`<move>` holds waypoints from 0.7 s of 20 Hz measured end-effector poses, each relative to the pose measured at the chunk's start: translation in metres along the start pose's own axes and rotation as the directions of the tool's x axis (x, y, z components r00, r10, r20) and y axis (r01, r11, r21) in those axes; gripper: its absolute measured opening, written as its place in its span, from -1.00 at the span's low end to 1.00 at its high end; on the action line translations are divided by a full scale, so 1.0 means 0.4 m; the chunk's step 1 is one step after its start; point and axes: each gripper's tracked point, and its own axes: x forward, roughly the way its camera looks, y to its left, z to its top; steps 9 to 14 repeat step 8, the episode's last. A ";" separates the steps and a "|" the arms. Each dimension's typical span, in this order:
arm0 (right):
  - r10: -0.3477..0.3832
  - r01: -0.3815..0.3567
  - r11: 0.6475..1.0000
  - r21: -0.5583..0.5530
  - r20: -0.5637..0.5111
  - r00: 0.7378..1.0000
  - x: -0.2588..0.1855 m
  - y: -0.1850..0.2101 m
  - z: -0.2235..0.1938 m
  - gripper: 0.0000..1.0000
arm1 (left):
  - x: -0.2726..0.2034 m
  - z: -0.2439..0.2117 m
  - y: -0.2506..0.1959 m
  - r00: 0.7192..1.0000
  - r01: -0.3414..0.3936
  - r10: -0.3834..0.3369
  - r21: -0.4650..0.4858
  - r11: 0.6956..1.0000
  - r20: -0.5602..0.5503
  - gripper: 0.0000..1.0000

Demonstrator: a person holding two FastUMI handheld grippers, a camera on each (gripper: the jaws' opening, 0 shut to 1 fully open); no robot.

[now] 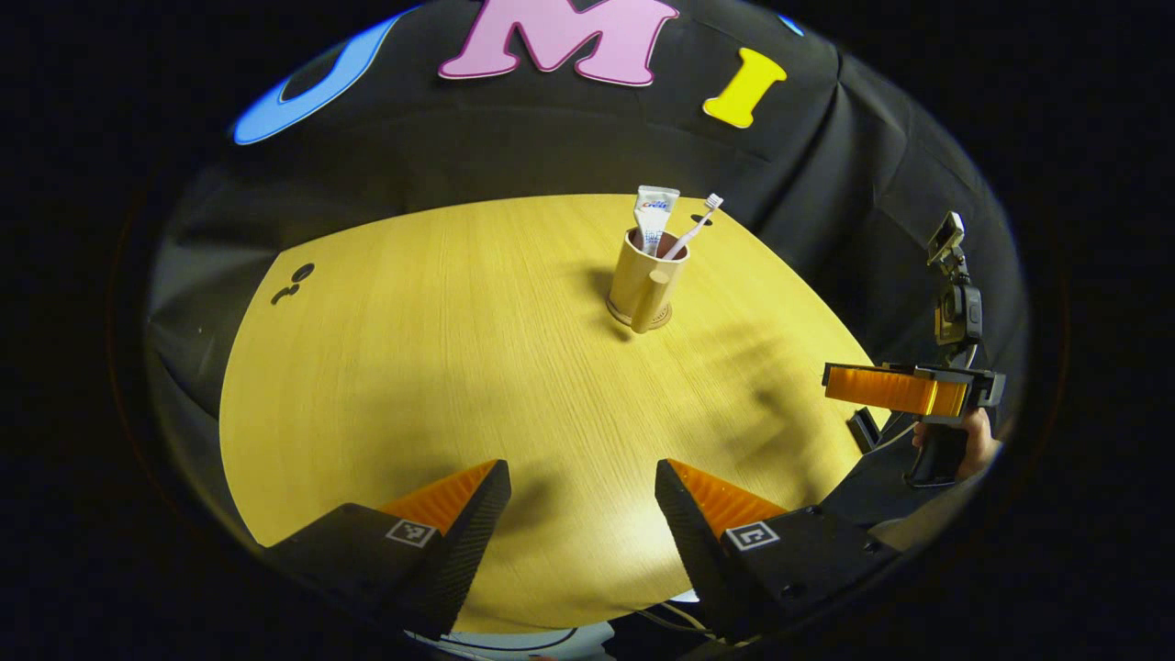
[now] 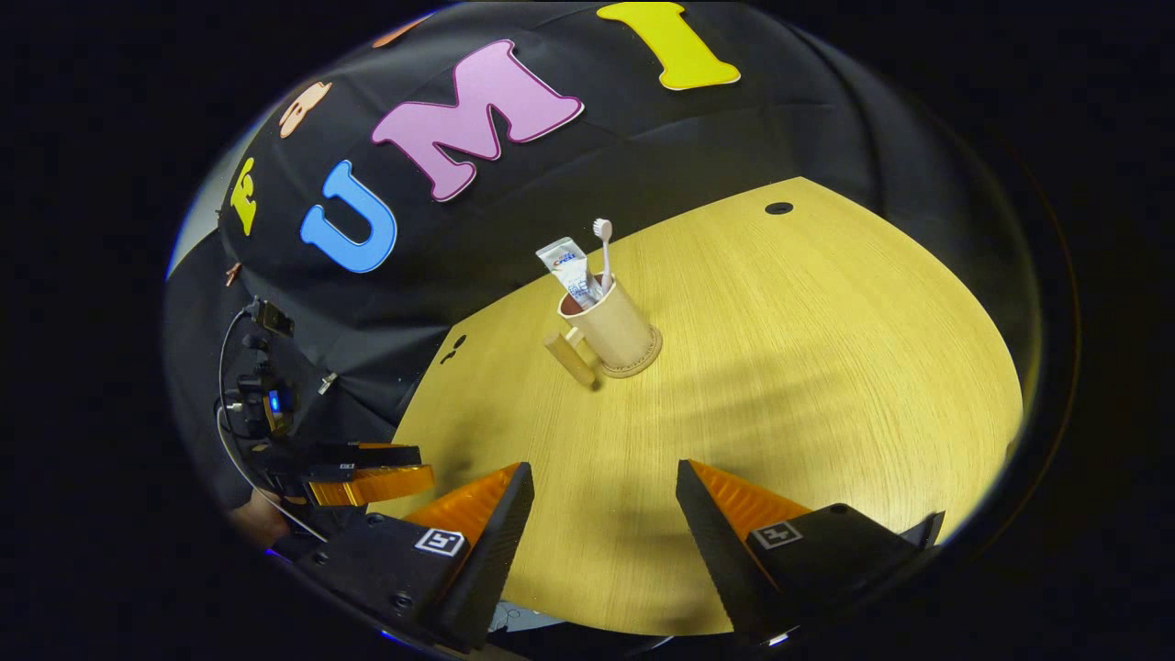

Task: Put the toothbrush and toothpaste on the desktop into the cup, then pick up the cup and place it on the coaster on the desktop.

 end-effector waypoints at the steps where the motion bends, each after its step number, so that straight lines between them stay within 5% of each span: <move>1: 0.001 -0.001 1.000 -0.002 0.001 1.000 -0.003 0.011 0.002 0.92 | -0.011 -0.008 0.010 1.000 0.002 -0.002 -0.009 1.000 0.001 0.96; 14: -0.005 0.005 1.000 0.006 -0.006 1.000 -0.010 0.047 -0.008 0.92 | -0.035 -0.066 0.032 1.000 0.018 -0.017 -0.072 0.997 0.013 0.95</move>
